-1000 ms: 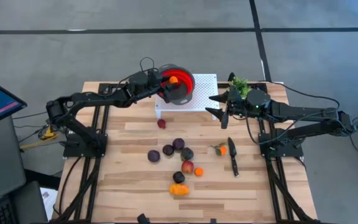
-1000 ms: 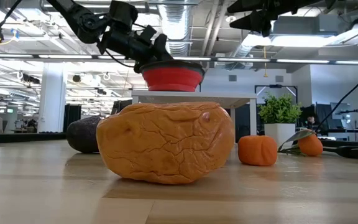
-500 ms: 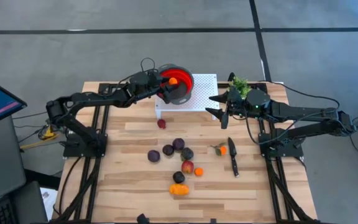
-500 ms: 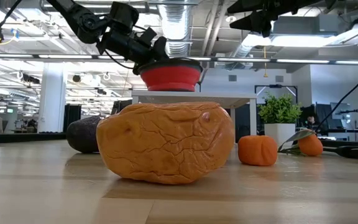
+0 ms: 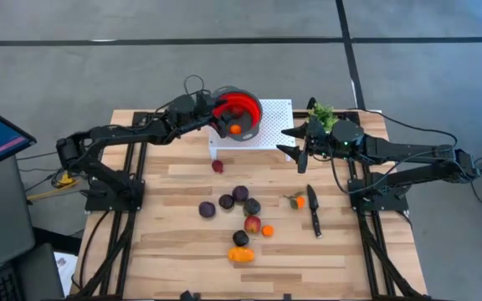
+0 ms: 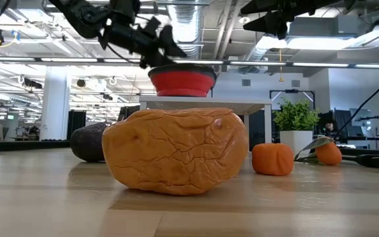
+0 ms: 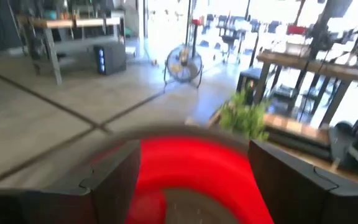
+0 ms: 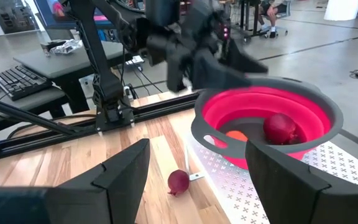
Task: Pick & Place Fruit
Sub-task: Put the pomegranate into the strainer bowl on the shelf
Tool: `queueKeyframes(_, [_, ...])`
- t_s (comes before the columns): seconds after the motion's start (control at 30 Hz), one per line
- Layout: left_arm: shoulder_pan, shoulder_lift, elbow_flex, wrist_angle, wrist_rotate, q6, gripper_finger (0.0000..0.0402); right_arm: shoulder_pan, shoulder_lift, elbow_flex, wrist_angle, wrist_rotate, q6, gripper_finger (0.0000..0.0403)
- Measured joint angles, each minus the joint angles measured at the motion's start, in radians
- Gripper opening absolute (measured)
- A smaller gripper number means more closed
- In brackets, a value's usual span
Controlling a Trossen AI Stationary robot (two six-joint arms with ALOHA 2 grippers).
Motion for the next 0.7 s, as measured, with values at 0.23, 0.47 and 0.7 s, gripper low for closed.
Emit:
queueKeyframes(0.23, [-0.011,-0.181,0.0,0.006,0.02,0.0,0.0293,0.0,0.0,0.0,0.0,0.0,0.0,0.026])
queueKeyframes(0.47, [-0.084,-0.314,0.001,-0.096,0.138,0.0,0.0287,0.0,0.0,0.0,0.0,0.0,0.0,0.026])
queueKeyframes(0.7, [-0.212,-0.339,0.001,-0.283,0.243,0.0,0.0273,0.0,0.0,0.0,0.0,0.0,0.0,0.026])
